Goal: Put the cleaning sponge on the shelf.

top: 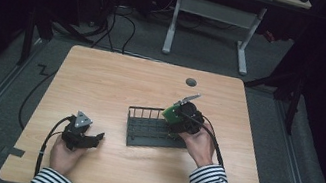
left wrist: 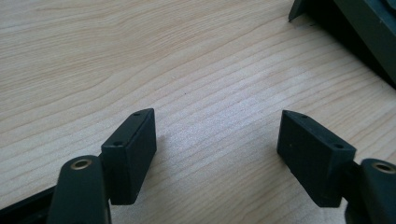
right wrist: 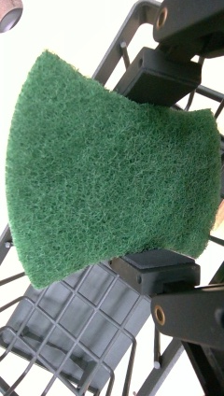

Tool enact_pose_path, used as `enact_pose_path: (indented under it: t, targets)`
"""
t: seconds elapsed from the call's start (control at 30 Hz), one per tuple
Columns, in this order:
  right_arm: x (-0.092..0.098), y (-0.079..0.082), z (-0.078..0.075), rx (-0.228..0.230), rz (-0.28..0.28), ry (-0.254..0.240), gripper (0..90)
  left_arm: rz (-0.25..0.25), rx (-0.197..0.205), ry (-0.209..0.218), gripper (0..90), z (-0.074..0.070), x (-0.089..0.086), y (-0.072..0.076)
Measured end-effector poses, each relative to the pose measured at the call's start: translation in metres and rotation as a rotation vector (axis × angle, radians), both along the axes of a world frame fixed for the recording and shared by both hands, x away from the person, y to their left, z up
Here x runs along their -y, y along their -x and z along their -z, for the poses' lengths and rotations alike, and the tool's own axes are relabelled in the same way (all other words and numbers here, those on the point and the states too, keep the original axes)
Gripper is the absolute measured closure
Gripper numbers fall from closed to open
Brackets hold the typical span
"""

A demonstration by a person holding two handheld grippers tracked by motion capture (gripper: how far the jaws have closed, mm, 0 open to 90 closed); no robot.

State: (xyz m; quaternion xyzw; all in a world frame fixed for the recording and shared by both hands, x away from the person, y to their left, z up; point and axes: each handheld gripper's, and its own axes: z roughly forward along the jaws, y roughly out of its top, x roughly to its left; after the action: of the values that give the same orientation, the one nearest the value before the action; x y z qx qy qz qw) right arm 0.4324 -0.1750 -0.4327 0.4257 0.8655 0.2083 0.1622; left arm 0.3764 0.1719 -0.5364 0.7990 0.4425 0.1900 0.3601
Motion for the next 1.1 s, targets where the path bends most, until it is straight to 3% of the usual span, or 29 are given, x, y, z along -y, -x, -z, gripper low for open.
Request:
enact_pose_path:
  t: [0.1,0.27,0.53,0.63,0.83,1.1]
  targets:
    - [0.0,0.001,0.001,0.005,0.0,0.001,29.8,0.001,-0.001,0.0,28.8,0.0,0.0,0.0]
    - [0.005,0.003,0.002,-0.003,0.006,-0.044,28.4,0.0,0.0,0.0,28.8,0.0,0.0,0.0]
    - [0.008,0.007,-0.003,0.023,0.006,-0.058,19.2,-0.001,0.0,0.0,28.8,0.0,0.0,0.0]
    - [0.014,0.01,-0.008,0.047,0.012,-0.09,16.5,0.0,0.0,0.0,28.9,0.0,0.0,0.0]
    - [0.027,0.013,-0.016,0.078,0.031,-0.136,16.7,0.0,0.0,0.0,28.8,0.0,0.0,0.0]
    - [0.038,0.02,-0.024,0.095,0.046,-0.157,19.3,0.001,-0.001,0.0,28.9,0.0,0.0,0.0]
